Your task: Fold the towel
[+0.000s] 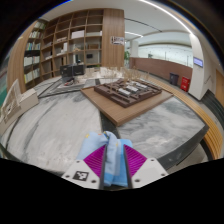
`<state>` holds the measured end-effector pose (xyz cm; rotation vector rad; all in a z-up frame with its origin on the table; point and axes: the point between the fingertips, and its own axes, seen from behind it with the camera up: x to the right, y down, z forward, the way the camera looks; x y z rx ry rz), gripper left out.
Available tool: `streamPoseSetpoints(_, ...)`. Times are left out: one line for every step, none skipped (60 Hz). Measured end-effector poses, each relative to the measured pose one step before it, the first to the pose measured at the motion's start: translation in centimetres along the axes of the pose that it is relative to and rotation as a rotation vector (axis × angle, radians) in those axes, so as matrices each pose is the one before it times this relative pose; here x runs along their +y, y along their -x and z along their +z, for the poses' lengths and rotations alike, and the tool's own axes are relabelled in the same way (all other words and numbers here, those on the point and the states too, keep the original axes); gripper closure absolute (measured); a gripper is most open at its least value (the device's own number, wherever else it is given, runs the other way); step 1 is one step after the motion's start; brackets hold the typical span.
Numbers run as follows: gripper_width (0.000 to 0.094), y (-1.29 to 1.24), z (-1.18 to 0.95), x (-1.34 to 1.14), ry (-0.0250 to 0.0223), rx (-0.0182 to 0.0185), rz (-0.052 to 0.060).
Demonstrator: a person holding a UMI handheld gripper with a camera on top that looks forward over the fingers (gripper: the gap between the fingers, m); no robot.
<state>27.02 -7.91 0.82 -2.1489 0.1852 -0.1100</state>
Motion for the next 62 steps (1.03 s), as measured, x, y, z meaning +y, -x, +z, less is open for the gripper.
streamPoseSetpoints(0.0459, -0.444, -0.099, -0.132, -0.00154, 0.01596, -0.0057)
streamPoseSetpoints(0.0398, -0.244, -0.076, -0.061, -0.00258, 0.01269, -0.0057)
streamPoseSetpoints(0.0302, -0.184, -0.081, -0.068, -0.00323, 0.00831, -0.0067)
streamPoseSetpoints(0.0216, -0.149, -0.082, -0.145, -0.00362, 0.0057, -0.0054)
streamPoseSetpoints(0.0158, -0.172, -0.124, -0.17, -0.00424, 0.00529, -0.0032)
streamPoseSetpoints(0.0152, -0.17, -0.141, -0.217, -0.00453, 0.00432, -0.0005)
streamPoseSetpoints(0.0064, -0.14, -0.163, -0.261, -0.00552, 0.00369, 0.0012)
streamPoseSetpoints(0.0085, -0.229, -0.174, -0.283, -0.00648, 0.0052, 0.0025)
streamPoseSetpoints(0.0076, -0.351, -0.219, -0.279, -0.00565, 0.00884, 0.0017)
streamPoseSetpoints(0.0088, -0.368, -0.116, -0.319, -0.0037, 0.00887, -0.0018)
streamPoseSetpoints(0.0093, -0.391, -0.382, -0.184, -0.00207, 0.00634, -0.0037)
streamPoseSetpoints(0.0092, -0.306, -0.287, -0.144, -0.00009, 0.00628, -0.0048)
streamPoseSetpoints(0.0092, -0.307, -0.319, -0.136, 0.00066, 0.00654, -0.0049)
streamPoseSetpoints(0.0093, -0.352, -0.366, -0.15, -0.00054, 0.00642, -0.0045)
streamPoseSetpoints(0.0092, -0.366, -0.371, -0.218, -0.00368, 0.00617, -0.0032)
streamPoseSetpoints(0.0093, -0.308, -0.381, -0.257, -0.00665, 0.00685, -0.0015)
streamPoseSetpoints(0.0091, -0.353, -0.455, -0.273, -0.0073, 0.00556, 0.0001)
streamPoseSetpoints(0.0089, -0.226, -0.504, -0.327, -0.007, 0.00533, 0.0013)
streamPoseSetpoints(0.0086, -0.45, -0.669, -0.243, -0.00669, 0.00067, 0.0028)
streamPoseSetpoints(0.0086, -0.192, -0.607, -0.224, -0.00531, 0.00071, 0.0041)
streamPoseSetpoints(0.0083, -0.108, -0.673, -0.21, -0.00416, -0.00177, 0.0057)
streamPoseSetpoints(0.0088, -0.028, -0.687, -0.178, -0.00391, -0.00429, 0.0075)
streamPoseSetpoints(0.0094, 0.12, -0.733, -0.176, -0.00407, -0.00874, 0.0088)
streamPoseSetpoints(0.0099, 0.245, -0.751, -0.164, -0.0047, -0.01202, 0.0102)
streamPoseSetpoints(0.0102, 0.49, -0.654, -0.16, -0.0053, -0.01055, 0.0117)
streamPoseSetpoints(0.0102, 0.184, -0.874, -0.118, -0.00444, -0.01411, 0.0131)
streamPoseSetpoints(0.0102, 0.69, -0.672, 0.002, -0.00438, -0.00921, 0.0141)
streamPoseSetpoints(0.0103, 0.209, -0.779, -0.083, -0.00223, -0.01208, 0.0124)
streamPoseSetpoints(0.0103, 0.406, -0.689, -0.01, -0.00191, -0.00967, 0.0114)
streamPoseSetpoints(0.0101, 0.424, -0.704, 0.012, -0.00207, -0.00932, 0.0108)
streamPoseSetpoints(0.0102, 0.484, -0.673, 0.037, -0.00202, -0.0108, 0.0086)
streamPoseSetpoints(0.0102, 0.524, -0.669, 0.079, -0.00072, -0.01268, 0.0061)
streamPoseSetpoints(0.0102, 0.707, -0.588, 0.16, 0.00136, -0.01218, 0.0041)
streamPoseSetpoints(0.0103, 0.554, -0.622, 0.195, 0.00393, -0.01229, 0.0031)
streamPoseSetpoints(0.0102, 0.541, -0.584, 0.205, 0.00445, -0.01151, 0.0029)
streamPoseSetpoints(0.0102, 0.561, -0.581, 0.189, 0.0033, -0.01129, 0.0027)
streamPoseSetpoints(0.0103, 0.555, -0.489, 0.192, 0.00102, -0.01041, 0.0011)
streamPoseSetpoints(0.0102, 0.553, -0.493, 0.19, 0.00052, -0.01171, -0.0003)
streamPoseSetpoints(0.0101, 0.531, -0.466, 0.173, 0.00085, -0.00985, -0.0018)
streamPoseSetpoints(0.0101, 0.512, -0.43, 0.181, 0.00116, -0.0081, -0.0025)
streamPoseSetpoints(0.0103, 0.468, -0.4, 0.185, 0.00192, -0.00646, -0.0033)
streamPoseSetpoints(0.0104, 0.432, -0.397, 0.215, 0.00221, -0.00596, -0.0051)
streamPoseSetpoints(0.0103, 0.405, -0.378, 0.163, 0.00131, -0.00542, -0.0072)
streamPoseSetpoints(0.0104, 0.394, -0.38, 0.206, 0.00035, -0.00722, -0.0075)
streamPoseSetpoints(0.0102, 0.423, -0.505, 0.122, 0.0, -0.00466, -0.0079)
streamPoseSetpoints(0.0102, 0.311, -0.243, 0.173, -0.00275, -0.00282, -0.0082)
streamPoseSetpoints(0.01, 0.217, -0.279, 0.085, -0.00333, -0.00037, -0.0084)
streamPoseSetpoints(0.0097, 0.22, -0.261, 0.049, -0.00427, -0.00023, -0.0101)
streamPoseSetpoints(0.0094, 0.173, -0.237, 0.032, -0.00362, -0.0018, -0.008)
streamPoseSetpoints(0.0092, 0.184, -0.194, 0.052, -0.00093, -0.00605, -0.0018)
streamPoseSetpoints(0.0093, 0.18, -0.187, 0.062, 0.00133, -0.0074, 0.0031)
streamPoseSetpoints(0.0092, 0.142, -0.204, 0.06, 0.00069, -0.00334, 0.0018)
streamPoseSetpoints(0.0089, 0.091, -0.116, 0.059, -0.00129, -0.00016, -0.0026)
streamPoseSetpoints(0.009, -0.024, -0.083, 0.049, -0.00299, 0.00413, -0.0055)
streamPoseSetpoints(0.0092, 0.021, -0.164, -0.055, -0.00219, 0.00549, -0.0042)
streamPoseSetpoints(0.0091, -0.054, 0.176, 0.123, -0.00237, 0.00669, -0.002)
streamPoseSetpoints(0.009, -0.156, 0.005, 0.064, -0.0017, 0.00511, -0.0001)
streamPoseSetpoints(0.009, -0.034, 0.043, 0.049, -0.00118, 0.00288, 0.0008)
streamPoseSetpoints(0.0098, -0.031, 0.117, 0.077, 0.00003, 0.0005, 0.0018)
streamPoseSetpoints(0.0104, 0.031, 0.09, 0.107, 0.00199, -0.00191, 0.0012)
streamPoseSetpoints(0.0104, 0.063, 0.078, 0.138, 0.00427, -0.00398, 0.0002)
streamPoseSetpoints(0.0103, 0.072, 0.091, 0.181, 0.00535, -0.00535, 0.001)
